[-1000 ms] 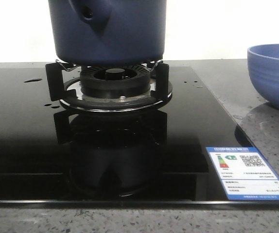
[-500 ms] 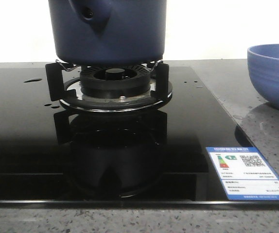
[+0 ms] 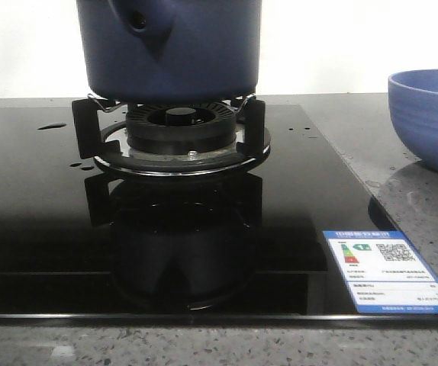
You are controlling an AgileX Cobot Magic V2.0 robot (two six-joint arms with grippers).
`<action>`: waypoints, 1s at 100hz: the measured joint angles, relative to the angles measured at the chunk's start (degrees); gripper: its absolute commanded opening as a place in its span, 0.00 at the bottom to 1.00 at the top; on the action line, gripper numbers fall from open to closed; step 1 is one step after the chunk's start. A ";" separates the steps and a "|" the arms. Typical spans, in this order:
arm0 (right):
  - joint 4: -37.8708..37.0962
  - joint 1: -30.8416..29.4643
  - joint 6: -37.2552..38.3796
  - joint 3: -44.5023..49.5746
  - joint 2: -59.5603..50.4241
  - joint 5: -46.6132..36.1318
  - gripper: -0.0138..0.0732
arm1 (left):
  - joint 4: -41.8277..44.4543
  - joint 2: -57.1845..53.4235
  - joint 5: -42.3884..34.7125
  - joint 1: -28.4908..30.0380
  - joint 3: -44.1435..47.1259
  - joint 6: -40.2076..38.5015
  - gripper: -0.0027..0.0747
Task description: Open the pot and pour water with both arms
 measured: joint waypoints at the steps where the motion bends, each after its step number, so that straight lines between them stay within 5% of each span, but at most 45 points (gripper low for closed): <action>1: 0.84 0.00 -0.32 0.00 -0.14 -0.30 0.47 | 0.16 -0.23 0.00 0.30 0.00 -0.59 0.40; 14: 10.01 0.00 -5.23 1.97 -3.10 -7.07 0.15 | 4.13 -4.19 0.39 5.43 -0.10 -5.39 0.01; 18: 13.13 0.00 -7.48 3.32 -4.20 -9.34 0.07 | 5.93 -5.33 0.39 6.77 -0.10 -6.44 0.01; 31: 20.96 0.00 -14.86 9.10 -8.01 -16.18 0.09 | 9.36 -9.20 -1.17 9.33 1.08 -7.58 0.01; 44: 27.53 0.00 -22.84 15.36 -12.79 -22.91 0.09 | 9.73 -15.72 -10.78 9.66 6.05 -7.81 0.01; 74: 43.89 0.00 -46.76 33.77 -27.01 -33.06 0.09 | 8.21 -34.60 -30.19 9.66 27.82 -6.09 0.01; 100: 55.82 0.00 -60.45 50.55 -41.59 -35.66 0.09 | 7.37 -52.17 -33.10 9.66 44.63 -5.07 0.01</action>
